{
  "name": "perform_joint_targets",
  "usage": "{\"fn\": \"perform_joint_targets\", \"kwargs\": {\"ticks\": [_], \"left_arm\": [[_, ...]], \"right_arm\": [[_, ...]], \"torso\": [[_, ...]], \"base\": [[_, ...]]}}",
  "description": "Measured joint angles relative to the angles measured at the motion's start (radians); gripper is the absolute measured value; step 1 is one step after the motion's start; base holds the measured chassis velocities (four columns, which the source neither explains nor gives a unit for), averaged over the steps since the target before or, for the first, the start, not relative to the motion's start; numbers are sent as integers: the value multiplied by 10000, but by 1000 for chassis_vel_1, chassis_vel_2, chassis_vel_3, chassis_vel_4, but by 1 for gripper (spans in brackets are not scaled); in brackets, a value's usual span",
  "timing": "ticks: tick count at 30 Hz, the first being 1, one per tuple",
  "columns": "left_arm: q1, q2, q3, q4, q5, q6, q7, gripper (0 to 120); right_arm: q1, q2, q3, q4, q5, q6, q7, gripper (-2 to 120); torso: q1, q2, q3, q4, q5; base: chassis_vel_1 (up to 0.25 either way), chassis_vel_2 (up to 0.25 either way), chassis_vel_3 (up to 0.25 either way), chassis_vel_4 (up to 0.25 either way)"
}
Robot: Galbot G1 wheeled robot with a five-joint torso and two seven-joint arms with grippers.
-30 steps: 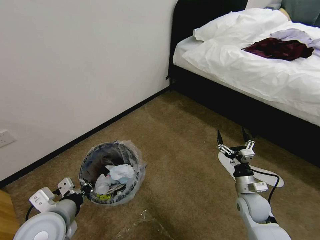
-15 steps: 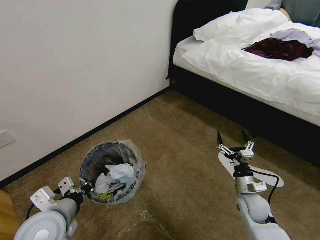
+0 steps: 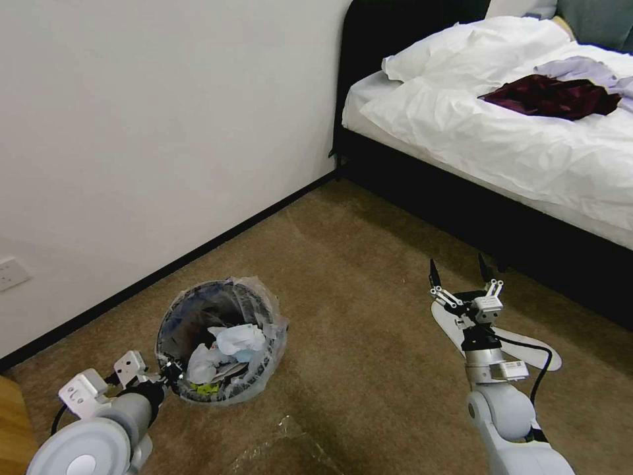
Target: Pick up the trash bin and place the garbage on the floor into it.
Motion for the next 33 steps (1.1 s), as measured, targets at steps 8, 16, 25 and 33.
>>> {"fn": "perform_joint_targets", "kwargs": {"ticks": [8, 16, 25, 33], "left_arm": [[5, -8, 3, -3, 6, 0, 0, 0], [-25, -87, 65, 3, 52, 3, 3, 0], [-52, -10, 44, 36, 37, 5, 13, 0], [-68, -43, 64, 60, 44, 5, 16, 0]], "right_arm": [[-8, 0, 6, -1, -4, 11, -4, 100], [-36, 11, 5, 1, -4, 13, -24, 100], [-57, -13, 70, 0, 31, 13, -30, 100], [-58, -9, 77, -68, 22, 56, -84, 100]], "torso": [[0, 0, 0, 0, 0], [0, 0, 0, 0, 0], [0, 0, 0, 0, 1], [0, 0, 0, 0, 1]], "base": [[0, 0, 0, 0], [0, 0, 0, 0], [0, 0, 0, 0], [0, 0, 0, 0]]}}
